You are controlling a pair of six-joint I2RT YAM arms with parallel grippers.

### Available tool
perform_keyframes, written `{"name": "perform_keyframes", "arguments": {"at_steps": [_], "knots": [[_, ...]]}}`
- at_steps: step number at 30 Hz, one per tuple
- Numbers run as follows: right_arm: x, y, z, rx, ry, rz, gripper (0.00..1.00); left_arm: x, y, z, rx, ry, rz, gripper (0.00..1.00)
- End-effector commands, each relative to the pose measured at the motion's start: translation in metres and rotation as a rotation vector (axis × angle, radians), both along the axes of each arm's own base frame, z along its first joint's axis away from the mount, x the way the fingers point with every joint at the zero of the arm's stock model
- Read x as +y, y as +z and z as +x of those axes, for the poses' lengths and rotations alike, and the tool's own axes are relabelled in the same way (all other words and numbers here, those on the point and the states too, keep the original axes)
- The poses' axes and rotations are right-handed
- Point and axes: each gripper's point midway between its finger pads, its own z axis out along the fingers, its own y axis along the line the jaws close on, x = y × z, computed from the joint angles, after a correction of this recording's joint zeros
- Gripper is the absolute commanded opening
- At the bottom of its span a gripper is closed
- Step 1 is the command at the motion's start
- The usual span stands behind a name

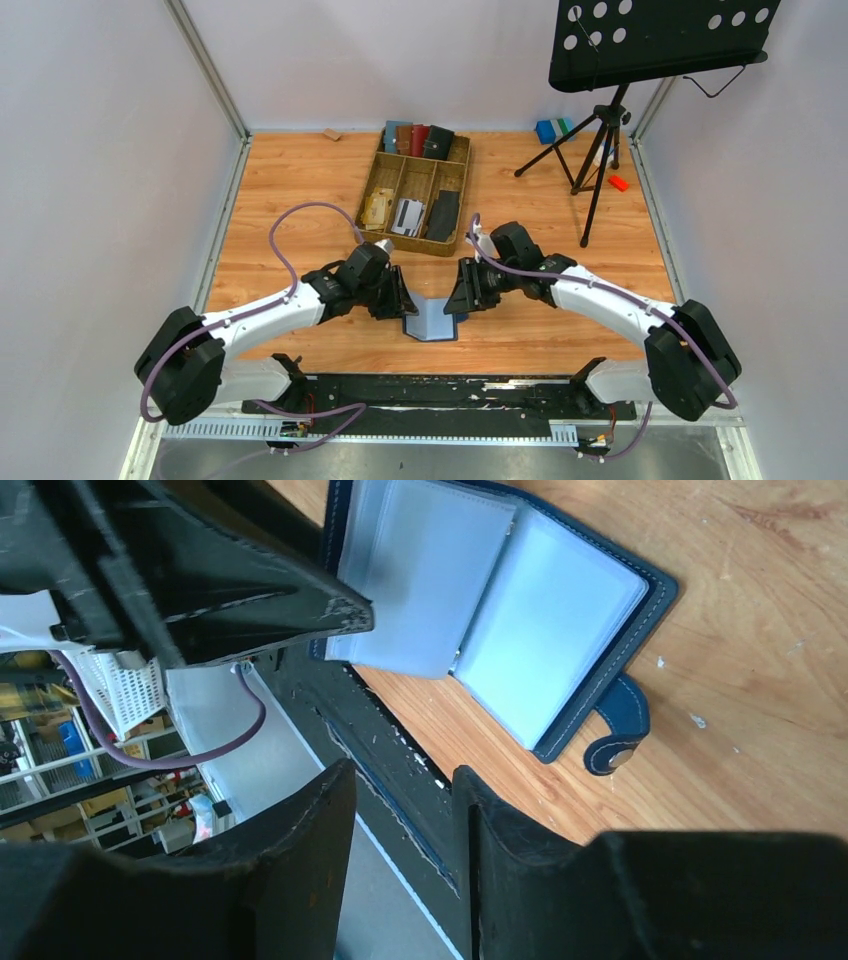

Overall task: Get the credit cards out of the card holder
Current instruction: Remove the credit card from the card holder.

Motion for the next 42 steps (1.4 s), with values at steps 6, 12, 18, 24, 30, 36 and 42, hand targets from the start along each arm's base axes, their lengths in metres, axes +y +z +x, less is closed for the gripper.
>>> {"name": "perform_keyframes", "arguments": {"at_steps": [6,12,18,24,30,36,42], "knots": [[0.006,-0.035,0.002,0.075,0.026,-0.063,0.41,-0.026,0.026,0.009,-0.060,-0.030,-0.139,0.35],[0.008,-0.061,0.004,0.111,0.046,-0.087,0.41,-0.031,0.015,0.010,-0.025,-0.049,-0.123,0.31],[0.004,-0.076,0.000,0.141,0.056,-0.118,0.39,-0.032,0.012,0.012,-0.028,-0.060,-0.108,0.23],[0.001,-0.084,-0.003,0.174,0.053,-0.127,0.37,-0.040,0.022,0.015,-0.052,-0.075,-0.156,0.22],[-0.001,-0.094,-0.004,0.213,0.049,-0.155,0.34,-0.052,0.028,0.012,-0.046,-0.102,-0.236,0.24],[0.000,-0.099,-0.007,0.240,0.064,-0.149,0.33,-0.054,0.027,0.012,-0.051,-0.108,-0.248,0.16],[0.000,-0.100,-0.008,0.243,0.066,-0.145,0.33,-0.061,0.029,0.012,-0.047,-0.114,-0.279,0.10]]}}
